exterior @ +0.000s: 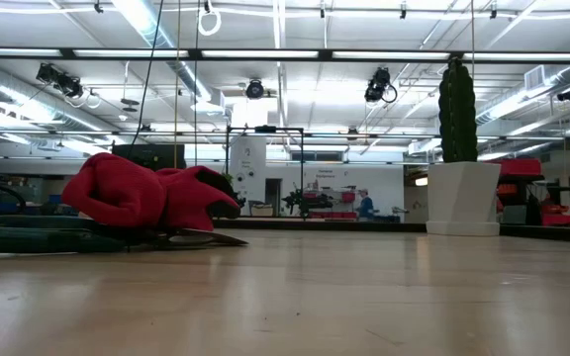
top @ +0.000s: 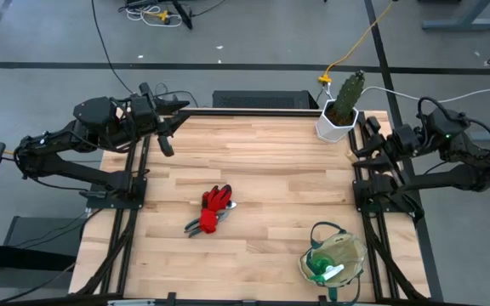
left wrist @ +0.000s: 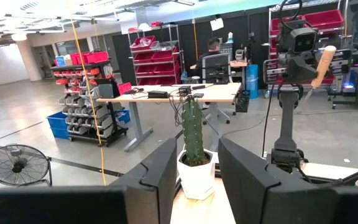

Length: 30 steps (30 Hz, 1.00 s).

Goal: Pick & Place Garden tools in Gardening bag
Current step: Put the light brown trowel into the gardening tool bag

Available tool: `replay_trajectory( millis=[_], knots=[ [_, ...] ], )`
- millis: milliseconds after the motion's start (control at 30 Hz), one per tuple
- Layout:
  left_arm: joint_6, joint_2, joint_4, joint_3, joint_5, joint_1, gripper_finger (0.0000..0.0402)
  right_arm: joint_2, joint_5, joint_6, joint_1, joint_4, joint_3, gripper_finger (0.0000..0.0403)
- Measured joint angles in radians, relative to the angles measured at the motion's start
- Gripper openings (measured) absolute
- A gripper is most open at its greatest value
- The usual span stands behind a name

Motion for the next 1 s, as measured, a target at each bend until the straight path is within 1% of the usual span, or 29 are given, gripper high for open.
replay_trajectory(
  millis=[167,267,433,567,767,1000],
  knots=[
    [0.000,0.000,0.000,0.000,0.000,0.000,0.0126,0.000,-0.014,-0.009,0.004,0.000,0.000,0.0068],
    [0.000,0.000,0.000,0.000,0.000,0.000,0.0126,0.000,-0.002,-0.024,0.035,0.000,0.000,0.0068],
    [0.000,0.000,0.000,0.000,0.000,0.000,0.0126,0.003,0.090,-0.044,0.140,-0.002,0.000,0.0068],
    [0.000,0.000,0.000,0.000,0.000,0.000,0.0126,0.009,0.189,-0.049,0.217,-0.004,-0.010,0.0068],
    [0.000,0.000,0.000,0.000,0.000,0.000,0.0126,0.003,0.262,-0.020,0.298,0.057,-0.121,0.0068],
    [0.000,0.000,0.000,0.000,0.000,0.000,0.0126,-0.003,0.284,0.041,0.333,0.156,-0.237,0.0068]
  ],
)
